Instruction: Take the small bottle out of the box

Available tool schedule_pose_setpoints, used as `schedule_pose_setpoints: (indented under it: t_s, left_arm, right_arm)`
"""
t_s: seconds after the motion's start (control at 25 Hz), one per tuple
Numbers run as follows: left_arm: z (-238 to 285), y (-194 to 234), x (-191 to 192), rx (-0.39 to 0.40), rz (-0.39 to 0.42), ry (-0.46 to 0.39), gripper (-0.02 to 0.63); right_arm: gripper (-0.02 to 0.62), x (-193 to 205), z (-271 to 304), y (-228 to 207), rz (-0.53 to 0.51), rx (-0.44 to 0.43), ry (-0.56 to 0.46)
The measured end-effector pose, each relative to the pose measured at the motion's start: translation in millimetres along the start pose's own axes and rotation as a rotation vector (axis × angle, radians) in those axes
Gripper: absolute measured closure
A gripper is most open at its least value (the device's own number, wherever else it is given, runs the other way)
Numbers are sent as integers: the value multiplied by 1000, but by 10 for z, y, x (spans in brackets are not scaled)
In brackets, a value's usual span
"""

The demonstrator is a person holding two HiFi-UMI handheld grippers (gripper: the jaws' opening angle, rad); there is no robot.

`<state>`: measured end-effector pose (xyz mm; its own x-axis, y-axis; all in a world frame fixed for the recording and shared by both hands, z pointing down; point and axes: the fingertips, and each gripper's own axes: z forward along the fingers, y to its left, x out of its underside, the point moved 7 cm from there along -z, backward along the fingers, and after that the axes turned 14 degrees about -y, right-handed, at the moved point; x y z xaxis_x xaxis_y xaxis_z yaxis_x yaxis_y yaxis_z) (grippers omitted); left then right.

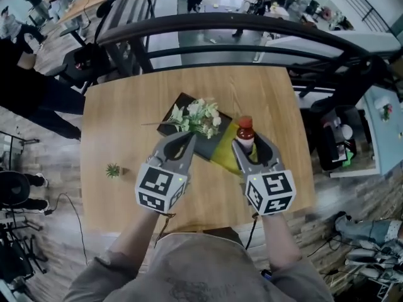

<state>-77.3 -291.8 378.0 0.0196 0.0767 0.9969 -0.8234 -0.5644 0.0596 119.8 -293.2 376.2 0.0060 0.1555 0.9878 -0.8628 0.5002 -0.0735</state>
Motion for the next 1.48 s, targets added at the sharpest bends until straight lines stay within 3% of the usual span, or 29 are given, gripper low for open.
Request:
schedule_pose_setpoints:
  t_s: [0.24,0.52,1.28,1.48]
  left_arm:
    - [-126,-180,-448,30,101,-104,605]
    - [-309,-383,-663,45,91,-136,604]
    - [-448,-425,-782,67,75,-146,604]
    - [-484,-413,-777,86,108,-170,604]
  right_arm:
    - [375,-373,-311,208,-45,-20,-129]
    - [374,-651,-635,418,-79,-45,-222]
    - [374,-733,-735,568,-104,-57,-224]
    - [374,-719,-763,610,-104,-52,-222]
